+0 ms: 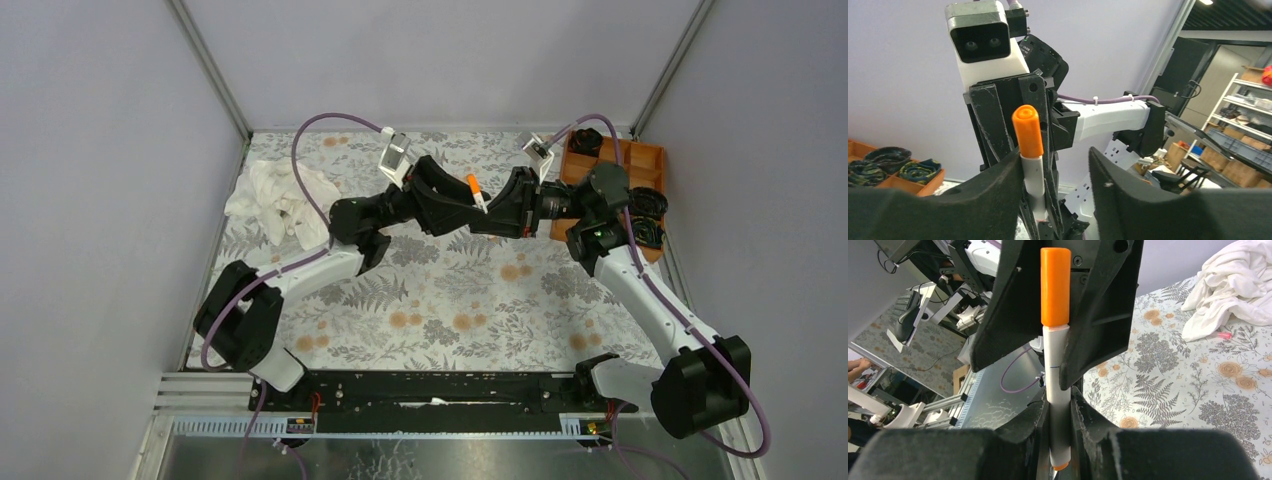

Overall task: Insert the pens into the pen caps
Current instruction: Press the pen cap onto the pen.

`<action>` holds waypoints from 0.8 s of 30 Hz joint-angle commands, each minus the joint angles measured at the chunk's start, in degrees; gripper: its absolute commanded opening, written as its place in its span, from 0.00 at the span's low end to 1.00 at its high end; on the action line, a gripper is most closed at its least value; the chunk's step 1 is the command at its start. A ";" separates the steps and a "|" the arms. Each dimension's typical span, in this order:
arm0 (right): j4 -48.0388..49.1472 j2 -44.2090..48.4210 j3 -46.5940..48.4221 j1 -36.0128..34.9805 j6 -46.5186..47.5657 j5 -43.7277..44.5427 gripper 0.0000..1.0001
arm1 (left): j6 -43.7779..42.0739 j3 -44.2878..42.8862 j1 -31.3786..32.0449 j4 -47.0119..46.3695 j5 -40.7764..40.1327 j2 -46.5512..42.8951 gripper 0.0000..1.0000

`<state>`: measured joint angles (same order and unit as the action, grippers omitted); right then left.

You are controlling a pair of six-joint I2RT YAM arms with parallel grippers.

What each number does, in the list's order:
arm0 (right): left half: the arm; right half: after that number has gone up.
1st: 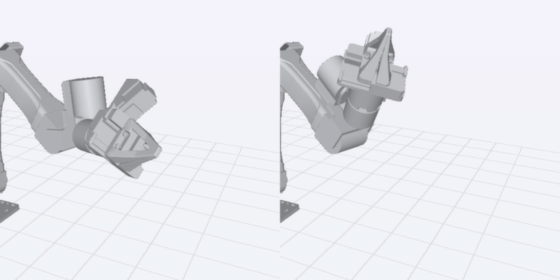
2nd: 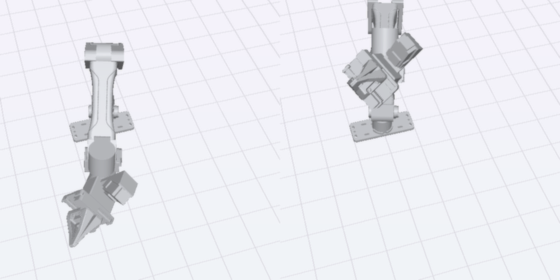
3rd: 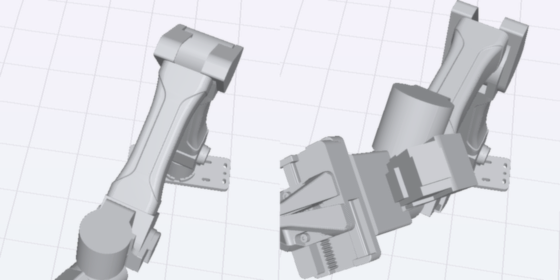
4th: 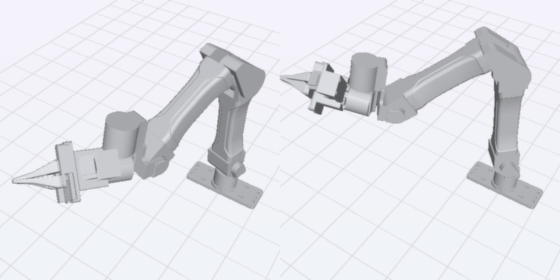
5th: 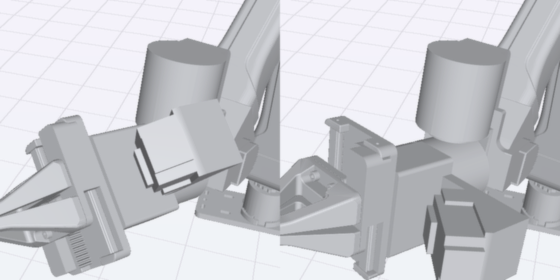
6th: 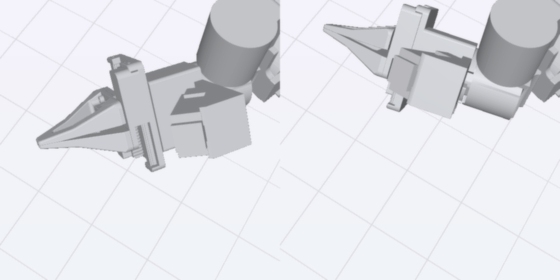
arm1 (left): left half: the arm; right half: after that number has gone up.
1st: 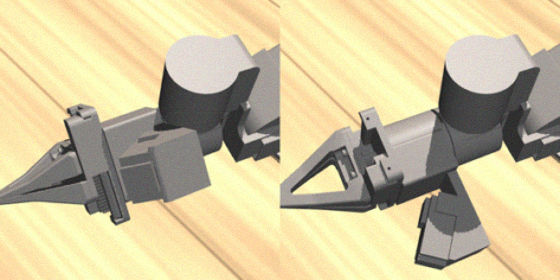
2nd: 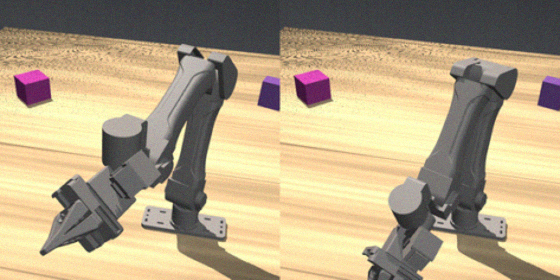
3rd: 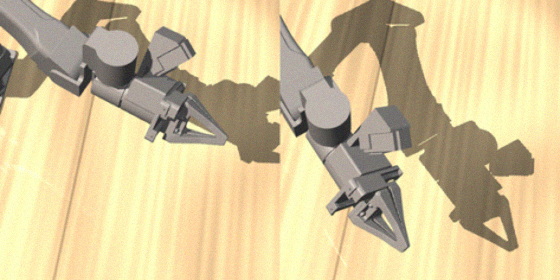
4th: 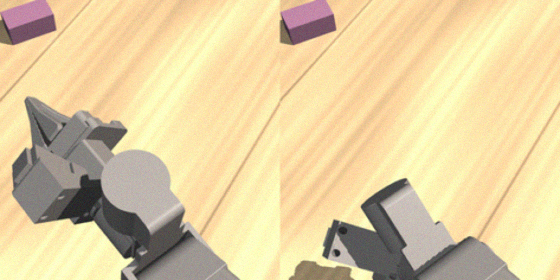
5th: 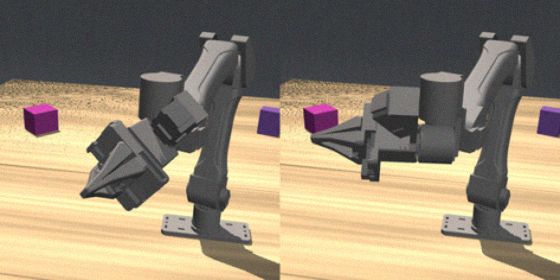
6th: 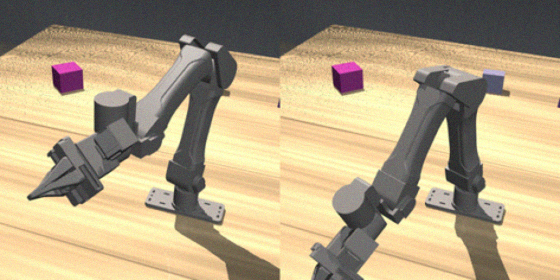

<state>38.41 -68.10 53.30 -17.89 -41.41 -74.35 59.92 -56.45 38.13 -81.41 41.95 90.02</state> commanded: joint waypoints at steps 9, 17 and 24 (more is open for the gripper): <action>-6.10 1.31 3.64 0.66 7.16 2.53 0.00 | -10.13 5.24 -1.04 15.71 -8.75 -13.00 0.87; -6.68 1.21 3.92 0.66 7.48 2.63 0.00 | -11.45 0.69 -0.33 25.00 -13.82 -12.47 0.87; -7.15 1.21 3.83 0.68 7.87 2.69 0.00 | -10.43 -1.69 0.41 25.49 -13.90 -10.23 0.72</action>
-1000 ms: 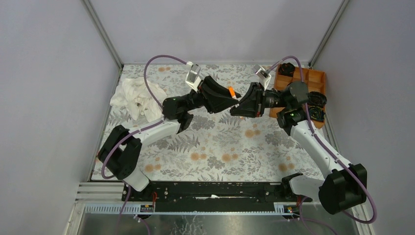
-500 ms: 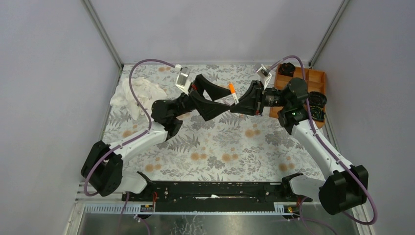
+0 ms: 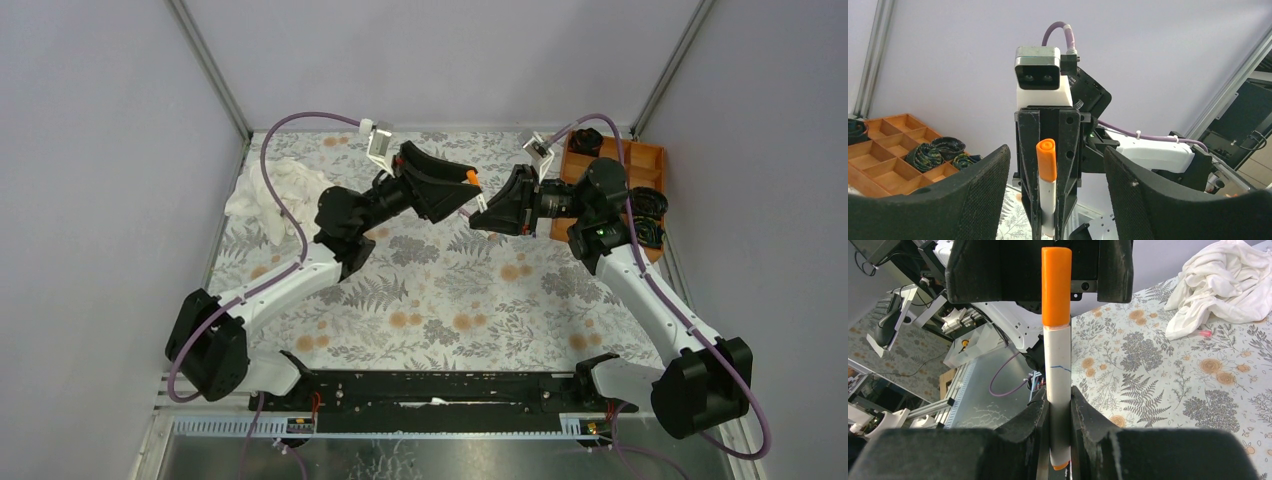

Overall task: Insert the pens into the pen caps
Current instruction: Press the pen cap onto the pen.

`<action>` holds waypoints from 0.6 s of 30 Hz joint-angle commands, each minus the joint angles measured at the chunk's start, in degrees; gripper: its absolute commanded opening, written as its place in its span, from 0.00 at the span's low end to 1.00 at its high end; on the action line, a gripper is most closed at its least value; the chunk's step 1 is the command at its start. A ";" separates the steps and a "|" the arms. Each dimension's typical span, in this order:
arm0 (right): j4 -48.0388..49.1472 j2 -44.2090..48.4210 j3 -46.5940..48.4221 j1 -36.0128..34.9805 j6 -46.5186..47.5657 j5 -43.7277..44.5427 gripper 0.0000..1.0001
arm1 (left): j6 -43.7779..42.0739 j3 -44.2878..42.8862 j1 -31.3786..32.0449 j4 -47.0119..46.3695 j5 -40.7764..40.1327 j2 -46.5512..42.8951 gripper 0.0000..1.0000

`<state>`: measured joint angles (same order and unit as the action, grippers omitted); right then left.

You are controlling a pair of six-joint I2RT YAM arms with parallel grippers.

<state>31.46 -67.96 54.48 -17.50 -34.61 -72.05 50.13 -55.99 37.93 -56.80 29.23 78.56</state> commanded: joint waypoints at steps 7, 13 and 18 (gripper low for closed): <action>-4.46 1.00 3.26 0.31 4.10 1.12 0.00 | -0.45 -3.29 1.22 0.16 -0.59 2.08 0.60; -4.82 1.08 3.27 0.27 4.20 1.12 0.00 | -0.78 -4.05 1.42 0.38 0.02 2.65 0.41; -5.06 1.13 3.35 0.27 4.33 1.20 0.00 | -1.27 -4.52 1.44 2.45 0.45 2.61 0.01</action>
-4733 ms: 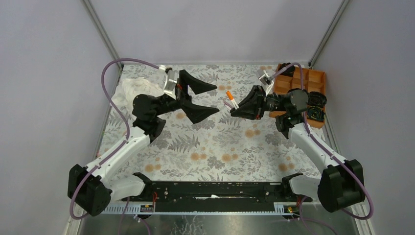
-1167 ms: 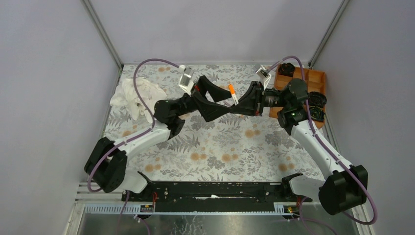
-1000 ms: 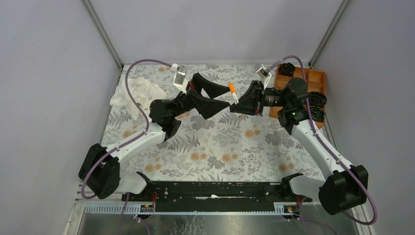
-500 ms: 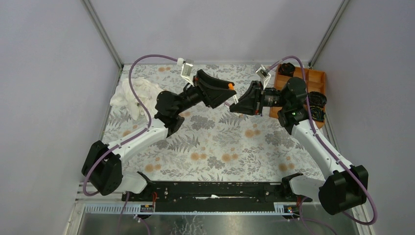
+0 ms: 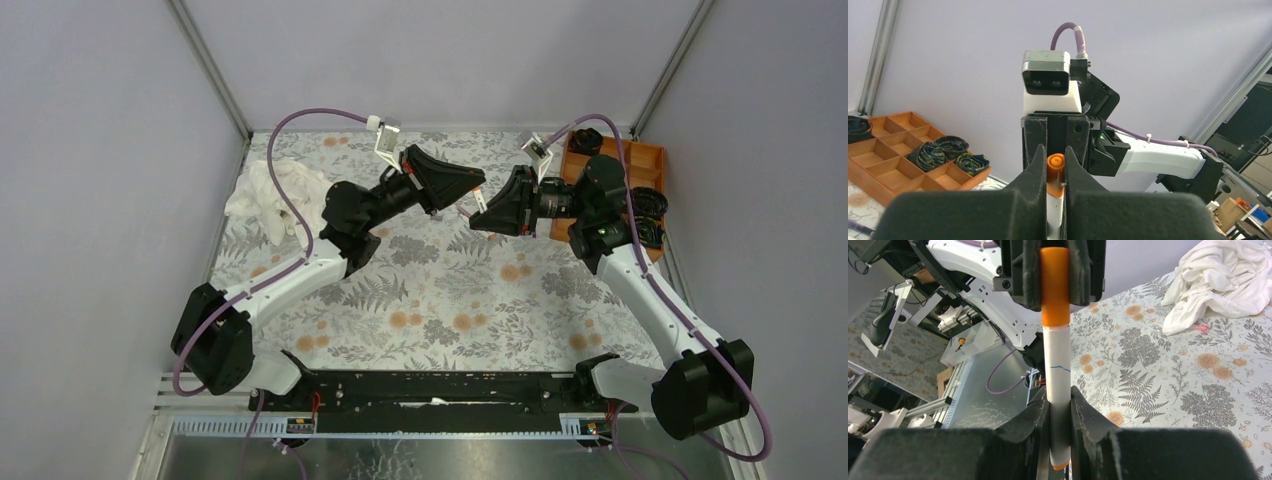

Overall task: Insert the pens into the pen caps
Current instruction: Press the pen cap onto the pen.

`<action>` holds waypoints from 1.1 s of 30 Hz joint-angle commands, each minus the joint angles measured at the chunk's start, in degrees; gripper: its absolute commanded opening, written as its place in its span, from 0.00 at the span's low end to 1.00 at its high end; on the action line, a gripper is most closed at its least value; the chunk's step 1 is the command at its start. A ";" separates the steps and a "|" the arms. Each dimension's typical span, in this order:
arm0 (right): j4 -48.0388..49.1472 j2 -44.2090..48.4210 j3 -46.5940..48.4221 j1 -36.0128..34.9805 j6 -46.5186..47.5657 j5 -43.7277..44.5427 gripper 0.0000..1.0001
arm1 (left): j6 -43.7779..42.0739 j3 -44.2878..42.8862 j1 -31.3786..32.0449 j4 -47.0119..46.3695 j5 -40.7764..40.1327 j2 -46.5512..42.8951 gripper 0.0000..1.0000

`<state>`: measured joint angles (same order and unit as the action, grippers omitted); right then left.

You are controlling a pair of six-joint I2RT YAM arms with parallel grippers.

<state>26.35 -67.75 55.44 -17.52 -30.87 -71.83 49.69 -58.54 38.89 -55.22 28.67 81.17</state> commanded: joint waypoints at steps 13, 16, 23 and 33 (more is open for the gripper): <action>0.03 -1.53 7.83 1.34 -4.60 2.91 0.00 | -3.39 2.09 4.99 3.68 2.59 0.56 0.00; 5.55 -2.95 8.29 1.96 -10.60 2.33 0.00 | -3.69 3.99 5.69 3.38 4.35 0.45 0.00; -20.83 -3.06 16.98 1.71 10.21 7.99 0.00 | -0.19 0.93 6.98 8.62 9.74 3.56 0.00; -24.19 -3.35 18.21 1.74 13.25 14.53 0.00 | 2.62 3.87 13.09 7.11 3.11 5.95 0.00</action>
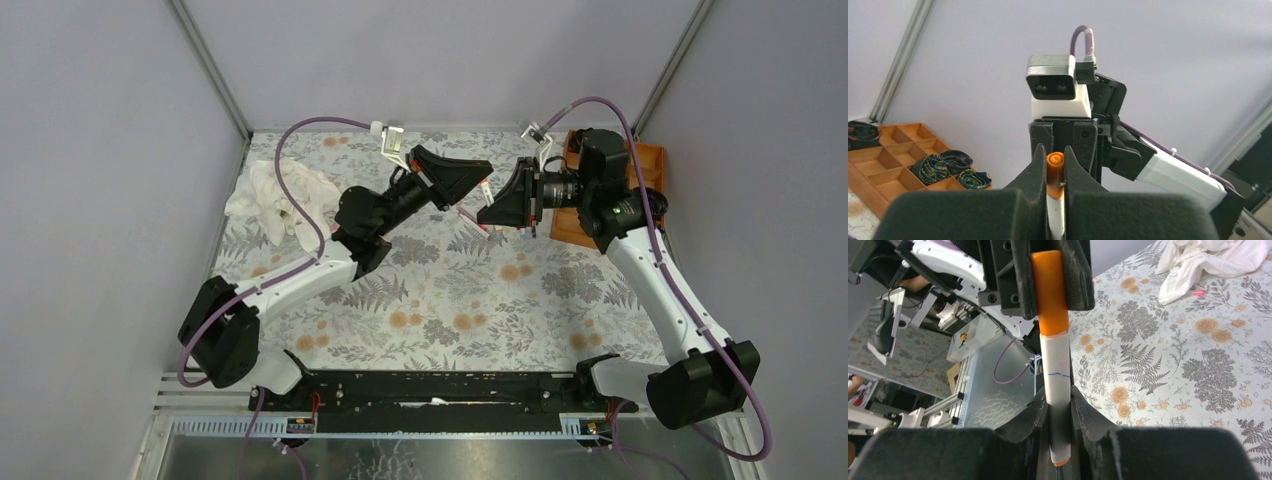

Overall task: Insert the pens into the pen caps
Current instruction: Press the pen cap onto the pen.

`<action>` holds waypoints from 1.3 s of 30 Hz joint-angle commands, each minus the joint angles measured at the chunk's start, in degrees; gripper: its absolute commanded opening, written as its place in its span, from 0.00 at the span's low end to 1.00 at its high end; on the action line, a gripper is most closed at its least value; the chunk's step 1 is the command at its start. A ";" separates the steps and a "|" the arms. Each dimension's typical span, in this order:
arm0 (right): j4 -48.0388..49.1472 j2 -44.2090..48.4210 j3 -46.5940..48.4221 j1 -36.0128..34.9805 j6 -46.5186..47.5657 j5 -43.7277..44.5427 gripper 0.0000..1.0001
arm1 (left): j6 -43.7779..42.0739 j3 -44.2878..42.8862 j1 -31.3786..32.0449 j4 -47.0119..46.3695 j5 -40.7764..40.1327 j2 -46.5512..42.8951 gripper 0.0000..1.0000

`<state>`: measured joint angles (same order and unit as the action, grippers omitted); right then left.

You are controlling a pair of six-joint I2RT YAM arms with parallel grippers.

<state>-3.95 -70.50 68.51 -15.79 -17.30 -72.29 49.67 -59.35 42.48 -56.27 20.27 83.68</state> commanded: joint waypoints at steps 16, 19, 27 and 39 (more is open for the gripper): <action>12.58 -2.03 5.41 1.42 -7.57 10.36 0.00 | 0.05 6.18 13.93 10.78 17.59 3.43 0.00; 12.00 -2.27 6.94 2.24 -7.17 9.69 0.00 | -0.42 6.73 14.54 11.04 20.53 3.02 0.00; 9.41 -1.75 8.24 4.49 -4.78 9.11 0.00 | -1.66 8.47 14.41 13.06 24.78 -0.99 0.00; 7.31 -1.22 8.43 4.12 -1.48 14.11 0.00 | 6.26 7.03 17.25 2.06 22.85 6.71 0.00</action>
<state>-8.80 -70.22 71.00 -13.91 -16.69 -80.53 50.74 -55.83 47.57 -66.06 14.96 84.31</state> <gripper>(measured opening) 0.211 0.065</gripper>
